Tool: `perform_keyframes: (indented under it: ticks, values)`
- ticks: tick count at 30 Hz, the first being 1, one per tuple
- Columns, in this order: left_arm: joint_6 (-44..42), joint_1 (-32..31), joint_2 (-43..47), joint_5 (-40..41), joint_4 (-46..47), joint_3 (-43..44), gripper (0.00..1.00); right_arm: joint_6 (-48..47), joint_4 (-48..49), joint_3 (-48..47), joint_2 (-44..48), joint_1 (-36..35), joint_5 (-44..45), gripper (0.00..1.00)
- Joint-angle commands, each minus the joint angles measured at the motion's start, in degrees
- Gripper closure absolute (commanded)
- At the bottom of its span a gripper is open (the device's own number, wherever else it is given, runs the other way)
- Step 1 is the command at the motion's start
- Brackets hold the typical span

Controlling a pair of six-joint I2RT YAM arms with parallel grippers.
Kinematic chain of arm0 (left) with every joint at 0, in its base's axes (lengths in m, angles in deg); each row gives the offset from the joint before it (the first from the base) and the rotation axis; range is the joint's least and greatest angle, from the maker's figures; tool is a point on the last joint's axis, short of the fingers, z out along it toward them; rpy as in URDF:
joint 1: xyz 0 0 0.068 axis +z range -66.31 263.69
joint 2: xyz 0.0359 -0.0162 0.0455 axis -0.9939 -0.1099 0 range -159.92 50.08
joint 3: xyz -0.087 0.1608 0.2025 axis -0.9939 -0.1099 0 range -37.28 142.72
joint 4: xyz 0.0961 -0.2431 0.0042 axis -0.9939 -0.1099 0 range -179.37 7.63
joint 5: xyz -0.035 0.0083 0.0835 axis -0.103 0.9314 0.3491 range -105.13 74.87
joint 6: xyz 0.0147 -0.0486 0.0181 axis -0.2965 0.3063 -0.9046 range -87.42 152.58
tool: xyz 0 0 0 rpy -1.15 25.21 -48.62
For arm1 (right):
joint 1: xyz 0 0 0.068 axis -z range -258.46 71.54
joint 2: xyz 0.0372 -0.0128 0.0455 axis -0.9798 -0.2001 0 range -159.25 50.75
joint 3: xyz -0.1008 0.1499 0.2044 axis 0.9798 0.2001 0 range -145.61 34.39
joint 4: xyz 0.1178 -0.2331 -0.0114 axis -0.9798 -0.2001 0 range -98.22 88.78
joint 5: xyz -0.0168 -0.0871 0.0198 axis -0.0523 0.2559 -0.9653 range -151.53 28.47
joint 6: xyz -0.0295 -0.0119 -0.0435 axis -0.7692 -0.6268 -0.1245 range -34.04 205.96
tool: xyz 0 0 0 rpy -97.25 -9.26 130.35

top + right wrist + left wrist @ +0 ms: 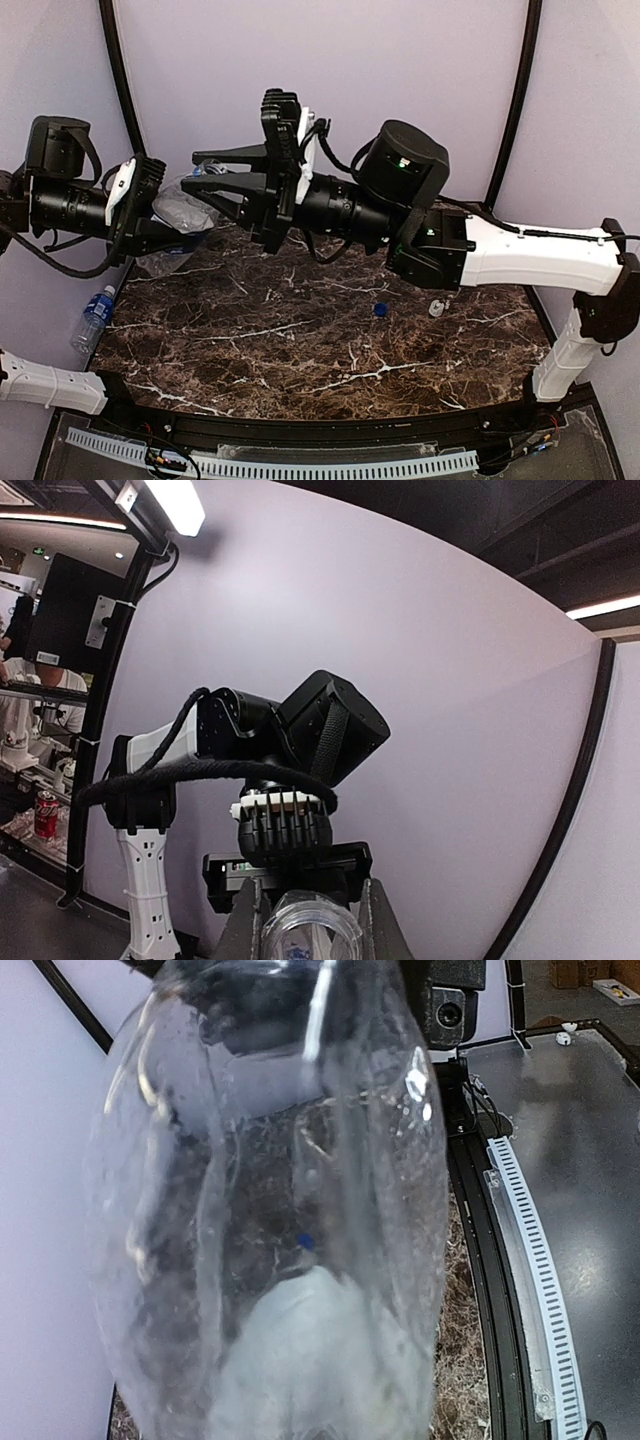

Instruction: Unscrew the bottle caps

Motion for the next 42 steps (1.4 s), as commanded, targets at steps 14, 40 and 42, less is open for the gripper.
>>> perform_keyframes:
  ticks: [14,40,42]
  values:
    - [-2.35,-0.04,3.69,11.12,4.31,-4.54,0.01,0.40,-14.01,0.19,5.06,2.15,27.69,1.00]
    - [28.05,41.04,36.04,25.89,31.22,-54.28,0.01,18.32,-25.73,24.60,4.72,49.57,28.11,1.00]
    - [30.13,44.00,36.95,24.52,32.28,-55.97,0.01,16.03,-22.86,25.97,4.18,50.21,26.87,1.00]
